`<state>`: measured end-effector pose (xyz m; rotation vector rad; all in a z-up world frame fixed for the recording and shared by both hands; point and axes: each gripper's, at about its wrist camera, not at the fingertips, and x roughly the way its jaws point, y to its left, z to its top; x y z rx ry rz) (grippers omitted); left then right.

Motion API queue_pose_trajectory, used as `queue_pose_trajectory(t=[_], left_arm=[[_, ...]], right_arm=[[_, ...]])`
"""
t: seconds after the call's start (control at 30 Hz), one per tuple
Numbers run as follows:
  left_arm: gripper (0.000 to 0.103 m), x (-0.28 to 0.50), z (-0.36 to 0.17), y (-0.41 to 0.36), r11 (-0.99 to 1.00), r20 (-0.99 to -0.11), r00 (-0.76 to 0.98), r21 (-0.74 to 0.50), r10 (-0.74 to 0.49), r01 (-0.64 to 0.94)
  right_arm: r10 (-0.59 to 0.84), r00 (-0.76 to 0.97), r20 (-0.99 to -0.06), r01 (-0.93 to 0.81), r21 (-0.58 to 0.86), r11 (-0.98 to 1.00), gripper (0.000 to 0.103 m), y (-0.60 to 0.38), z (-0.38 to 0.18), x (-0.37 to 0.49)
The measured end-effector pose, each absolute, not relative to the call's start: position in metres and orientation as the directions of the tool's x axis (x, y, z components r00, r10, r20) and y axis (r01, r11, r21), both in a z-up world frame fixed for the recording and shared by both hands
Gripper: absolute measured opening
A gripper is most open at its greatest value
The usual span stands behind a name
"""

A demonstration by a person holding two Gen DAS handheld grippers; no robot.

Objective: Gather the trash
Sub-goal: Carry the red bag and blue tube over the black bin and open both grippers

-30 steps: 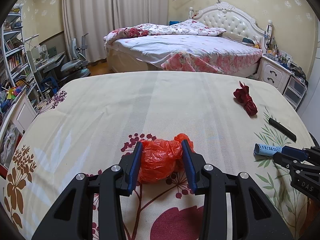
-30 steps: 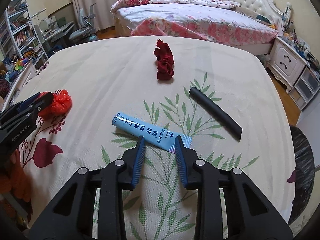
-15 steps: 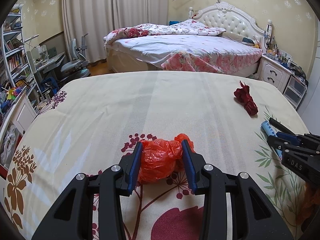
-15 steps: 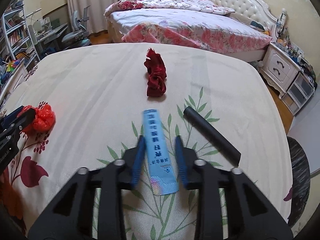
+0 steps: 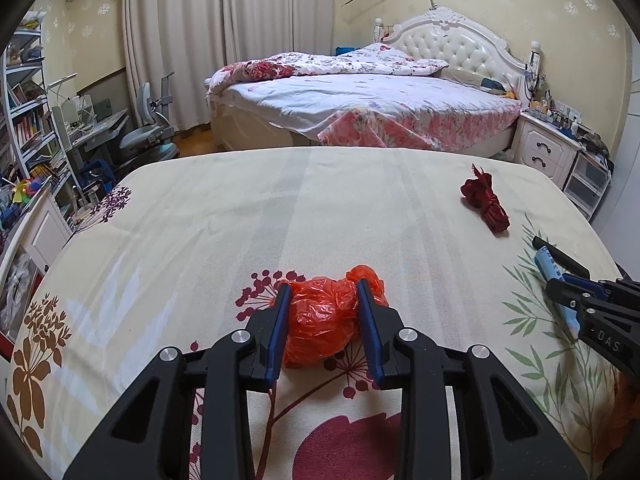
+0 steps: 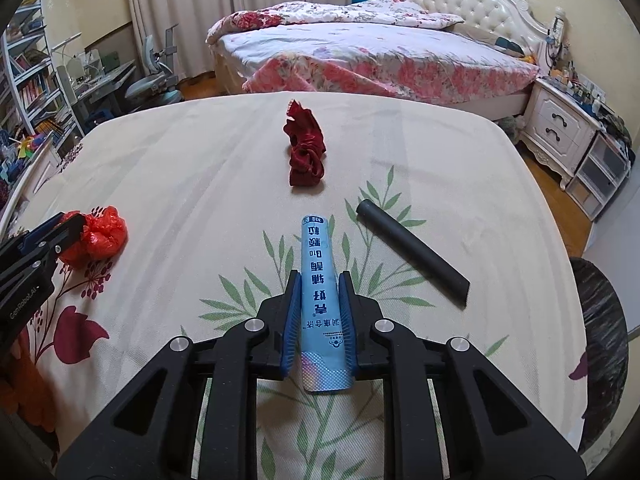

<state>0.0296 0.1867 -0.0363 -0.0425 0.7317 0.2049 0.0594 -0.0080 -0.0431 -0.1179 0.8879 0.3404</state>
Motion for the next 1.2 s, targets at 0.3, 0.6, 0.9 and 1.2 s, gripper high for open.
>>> queue_pose_trajectory(t=[0.3, 0.6, 0.9, 1.2], left_arm=[[0.029, 0.028, -0.037, 0.186, 0.982, -0.668, 0.728, 0.019, 0.152, -0.187], [0.058, 0.027, -0.04, 0.18, 0.983, -0.679, 0.718, 0.028, 0.15, -0.179], [0.046, 0.03, -0.043, 0.17, 0.989, -0.69, 0.711, 0.053, 0.134, -0.135], [0.027, 0.024, -0.038, 0.163, 0.994, -0.674, 0.733, 0.022, 0.097, -0.111]], right_arm=[[0.235, 0.611, -0.756, -0.311, 0.044, 0.949, 0.019, -0.024, -0.039, 0.05], [0.237, 0.609, -0.757, -0.296, 0.06, 0.953, 0.019, -0.035, -0.042, 0.05], [0.236, 0.605, -0.761, -0.29, 0.066, 0.955, 0.019, -0.039, -0.044, 0.05], [0.233, 0.62, -0.749, -0.281, 0.065, 0.957, 0.019, -0.046, -0.04, 0.047]])
